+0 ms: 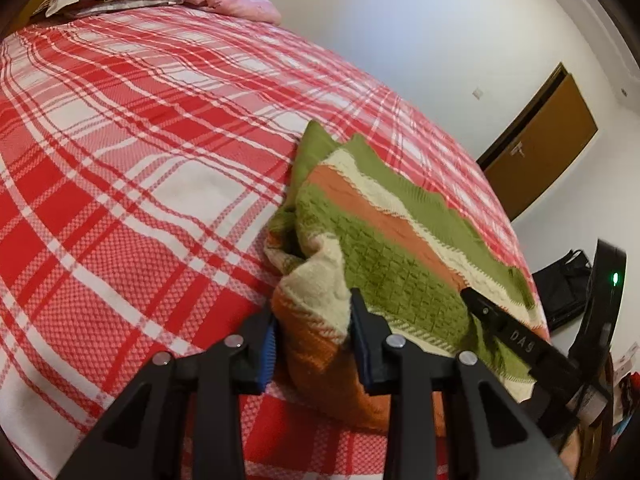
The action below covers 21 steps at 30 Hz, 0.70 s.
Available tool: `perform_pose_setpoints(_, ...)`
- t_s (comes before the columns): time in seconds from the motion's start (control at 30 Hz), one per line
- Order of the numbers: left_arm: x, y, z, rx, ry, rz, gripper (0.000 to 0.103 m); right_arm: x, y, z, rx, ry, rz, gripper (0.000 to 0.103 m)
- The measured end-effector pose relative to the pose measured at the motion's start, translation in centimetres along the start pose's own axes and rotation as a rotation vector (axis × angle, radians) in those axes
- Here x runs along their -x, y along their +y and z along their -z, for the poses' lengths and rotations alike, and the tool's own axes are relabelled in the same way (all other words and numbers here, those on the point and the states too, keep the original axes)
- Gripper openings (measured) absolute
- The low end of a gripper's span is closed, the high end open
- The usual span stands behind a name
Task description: Fold small clothes
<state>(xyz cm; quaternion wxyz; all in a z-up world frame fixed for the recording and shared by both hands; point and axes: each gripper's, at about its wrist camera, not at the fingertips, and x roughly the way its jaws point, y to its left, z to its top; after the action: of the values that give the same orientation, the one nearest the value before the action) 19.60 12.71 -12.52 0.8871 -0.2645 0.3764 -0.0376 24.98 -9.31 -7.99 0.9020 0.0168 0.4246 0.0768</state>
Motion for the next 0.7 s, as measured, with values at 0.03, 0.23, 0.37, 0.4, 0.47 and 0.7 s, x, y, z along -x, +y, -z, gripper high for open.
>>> perform_pose_setpoints(0.03,0.0,0.1,0.2,-0.005,-0.011,0.005,0.034,0.0,0.3,-1.0,-0.009,0.005,-0.051,0.017)
perform_pose_setpoints(0.23,0.0,1.0,0.2,0.030,-0.019,0.053,0.034,-2.6,3.9,-5.8,-0.056,0.066,-0.232,0.043)
perform_pose_setpoints(0.37,0.1,1.6,0.5,0.050,-0.032,0.089,0.034,-5.5,8.7,-7.8,0.048,0.107,-0.252,0.065)
perform_pose_setpoints(0.4,0.1,1.5,0.5,0.048,-0.035,0.089,0.034,-6.4,9.9,-8.0,0.073,0.137,-0.254,0.065)
perform_pose_setpoints(0.47,0.2,1.5,0.7,0.047,-0.041,0.088,0.034,-7.9,11.7,-8.3,0.116,0.178,-0.262,0.065)
perform_pose_setpoints(0.7,0.4,1.6,1.0,0.054,-0.049,0.105,0.034,-11.3,16.9,-7.9,0.306,0.226,-0.160,0.077)
